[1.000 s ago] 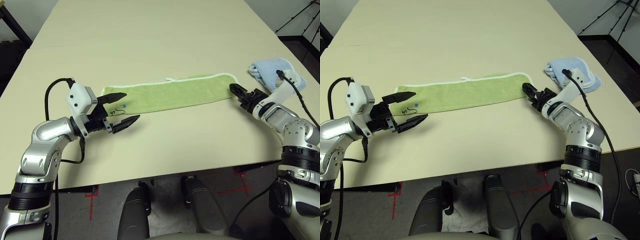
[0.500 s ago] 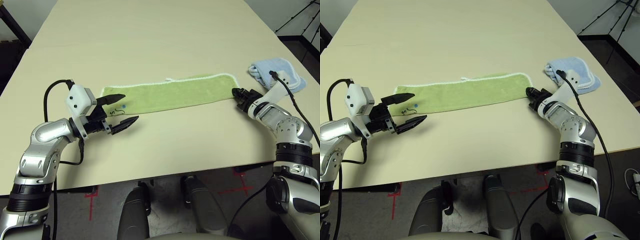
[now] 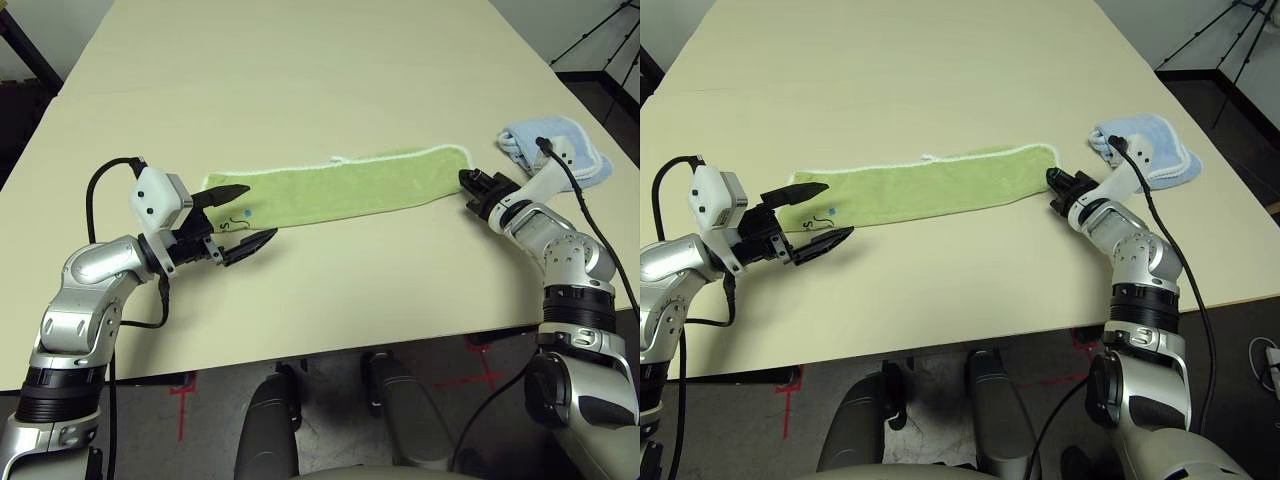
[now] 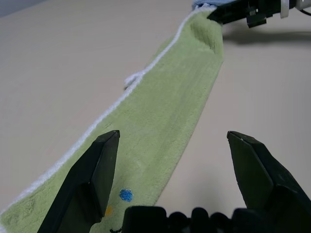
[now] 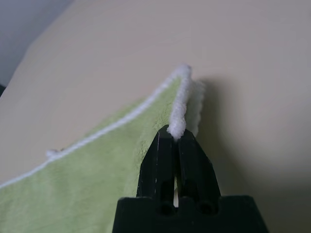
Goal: Fold the towel and set it aside.
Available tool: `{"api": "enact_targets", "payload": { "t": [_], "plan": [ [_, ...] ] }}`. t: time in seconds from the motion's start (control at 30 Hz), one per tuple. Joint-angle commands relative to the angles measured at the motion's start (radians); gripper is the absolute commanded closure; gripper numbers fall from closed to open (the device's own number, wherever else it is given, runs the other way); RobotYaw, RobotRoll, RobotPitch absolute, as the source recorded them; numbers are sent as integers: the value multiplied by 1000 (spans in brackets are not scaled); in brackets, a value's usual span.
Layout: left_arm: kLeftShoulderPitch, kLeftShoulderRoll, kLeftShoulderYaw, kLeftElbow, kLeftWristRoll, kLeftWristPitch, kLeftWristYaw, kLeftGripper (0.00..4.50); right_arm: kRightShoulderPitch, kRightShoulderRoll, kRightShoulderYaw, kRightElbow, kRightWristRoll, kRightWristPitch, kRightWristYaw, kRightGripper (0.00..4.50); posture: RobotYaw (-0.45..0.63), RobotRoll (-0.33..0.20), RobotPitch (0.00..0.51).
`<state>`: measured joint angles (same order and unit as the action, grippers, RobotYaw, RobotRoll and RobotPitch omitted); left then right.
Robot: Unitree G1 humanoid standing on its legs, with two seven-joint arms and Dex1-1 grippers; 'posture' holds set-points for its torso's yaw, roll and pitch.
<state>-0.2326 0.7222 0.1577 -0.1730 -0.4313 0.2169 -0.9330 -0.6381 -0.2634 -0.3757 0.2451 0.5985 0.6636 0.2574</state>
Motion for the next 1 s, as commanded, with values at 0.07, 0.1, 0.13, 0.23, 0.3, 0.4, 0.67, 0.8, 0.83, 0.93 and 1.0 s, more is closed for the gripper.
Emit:
{"api": "enact_targets", "payload": {
  "t": [0.07, 0.1, 0.13, 0.23, 0.3, 0.4, 0.67, 0.8, 0.83, 0.93, 1.0],
  "plan": [
    [-2, -3, -2, 9, 11, -10, 5, 0, 49, -7, 116, -97, -82, -96, 69, 4479, -136, 0, 191],
    [-3, -4, -4, 10, 12, -11, 7, 0, 60, -12, 147, -114, -105, -116, 85, 4479, -134, 0, 189],
    [-5, -5, -4, 12, 13, -12, 8, 0, 71, -15, 176, -130, -128, -138, 97, 4479, -135, 0, 188],
    [-7, -7, -5, 17, 16, -15, 9, 0, 93, -34, 250, -159, -196, -197, 129, 4479, -133, 0, 186],
    [-8, -9, -6, 19, 17, -18, 11, 0, 99, -57, 304, -165, -263, -250, 149, 4479, -132, 0, 184],
    [-7, -11, -7, 20, 17, -22, 15, 0, 97, -85, 370, -160, -349, -343, 177, 4479, -130, 0, 182],
    [5, -17, -4, 13, 19, -29, 28, 0, 38, -105, 464, -98, -498, -547, 236, 4479, -110, 0, 176],
    [15, -15, 2, 5, 18, -29, 38, 0, 22, -103, 468, -72, -504, -563, 268, 4479, -103, 0, 175],
    [17, -15, 2, 4, 18, -29, 40, 0, 21, -106, 475, -69, -508, -570, 284, 4479, -97, 0, 175],
    [20, -14, 2, 1, 17, -29, 46, 0, 15, -115, 501, -62, -530, -599, 331, 4479, -97, 0, 175],
    [20, -14, 2, 0, 18, -29, 49, 0, 12, -127, 523, -58, -546, -607, 368, 4479, -97, 0, 175]
  ]
}}
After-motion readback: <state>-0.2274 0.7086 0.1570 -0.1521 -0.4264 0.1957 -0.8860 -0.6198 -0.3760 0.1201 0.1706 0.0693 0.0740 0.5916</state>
